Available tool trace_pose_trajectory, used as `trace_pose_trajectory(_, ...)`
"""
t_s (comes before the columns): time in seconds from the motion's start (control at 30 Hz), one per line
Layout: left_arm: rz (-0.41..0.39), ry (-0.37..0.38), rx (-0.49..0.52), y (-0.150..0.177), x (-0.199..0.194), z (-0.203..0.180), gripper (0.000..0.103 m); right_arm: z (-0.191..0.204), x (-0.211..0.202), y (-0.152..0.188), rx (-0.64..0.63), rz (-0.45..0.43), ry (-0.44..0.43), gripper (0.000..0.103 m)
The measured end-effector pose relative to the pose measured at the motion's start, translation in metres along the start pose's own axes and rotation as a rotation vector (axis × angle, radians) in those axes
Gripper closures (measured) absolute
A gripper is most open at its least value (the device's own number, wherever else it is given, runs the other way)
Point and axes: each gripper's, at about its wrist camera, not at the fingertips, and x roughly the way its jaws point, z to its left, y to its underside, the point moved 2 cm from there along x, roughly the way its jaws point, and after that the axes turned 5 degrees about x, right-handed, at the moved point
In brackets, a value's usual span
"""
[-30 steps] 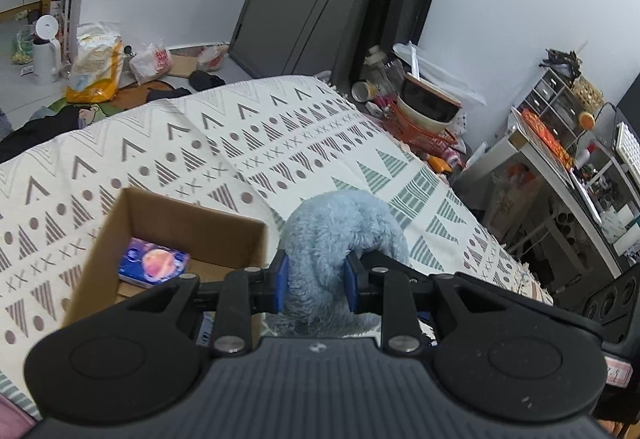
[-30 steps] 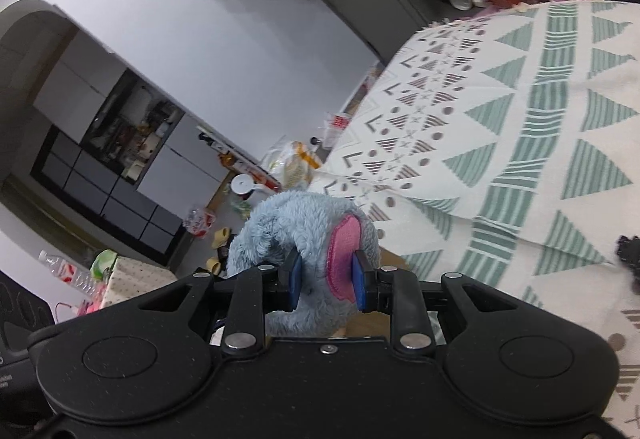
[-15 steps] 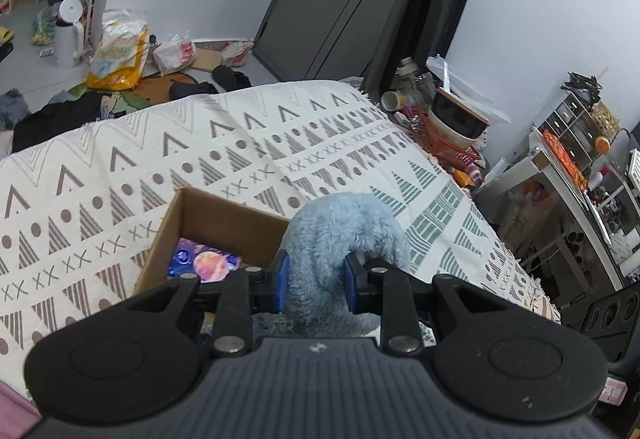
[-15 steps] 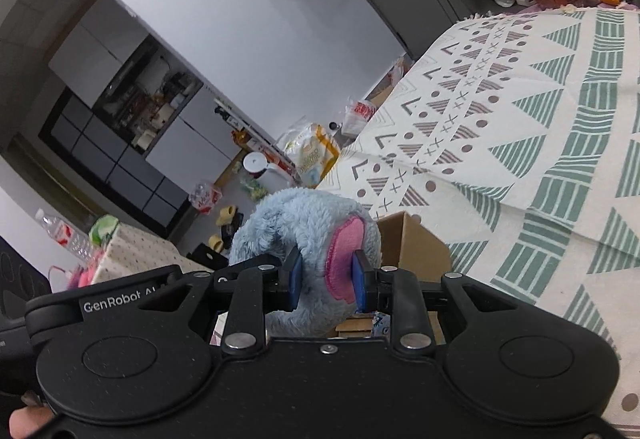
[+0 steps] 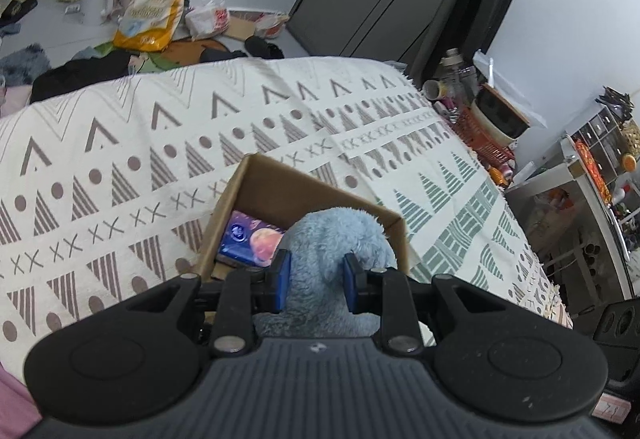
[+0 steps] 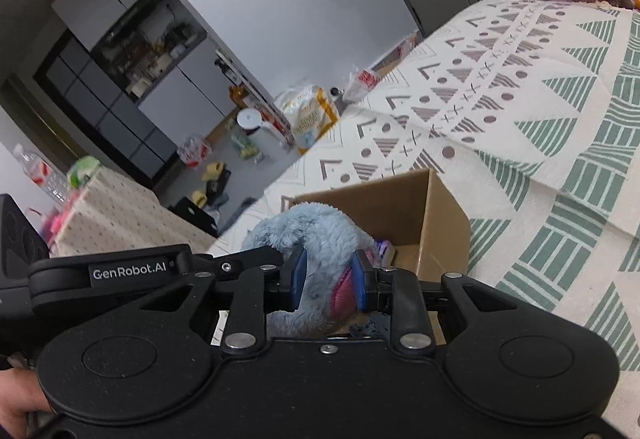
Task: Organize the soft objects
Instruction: 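Carry the grey plush with both grippers into the box and open them, then withdraw both grippers from the box toward the black lace item and tissue ball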
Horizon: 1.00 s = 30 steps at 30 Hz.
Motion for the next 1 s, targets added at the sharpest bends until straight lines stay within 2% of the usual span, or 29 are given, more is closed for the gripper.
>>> trace_pose_trajectory(0.3,0.004,-0.065,0.020,-0.003,0.009,0.007,0.071,0.008,0.011,0.005,-0.041,0.044,0.054,0.076)
trace_pose_trajectory(0.47,-0.004,-0.091,0.046,-0.004,0.005,0.001,0.057,0.007,0.003,0.003,-0.032,0.040,0.085,0.073)
trace_pose_trajectory(0.57,-0.018,-0.111,0.058,-0.004,0.001,-0.003,0.054,0.009,-0.006,0.000,-0.037,0.021,0.084,0.068)
trace_pose_trajectory(0.63,-0.022,-0.123,0.070,-0.003,-0.002,-0.008,0.052,0.010,-0.013,-0.002,-0.037,0.006,0.094,0.055)
trace_pose_trajectory(0.77,-0.027,-0.150,0.086,-0.002,-0.007,-0.017,0.051,0.007,-0.025,-0.006,-0.034,-0.015,0.132,0.049)
trace_pose_trajectory(0.83,-0.031,-0.157,0.096,-0.001,-0.009,-0.024,0.050,0.004,-0.031,-0.007,-0.024,-0.019,0.159,0.041)
trace_pose_trajectory(1.0,-0.043,-0.176,0.113,0.003,-0.013,-0.042,0.039,-0.008,-0.049,-0.012,-0.003,-0.028,0.216,0.031)
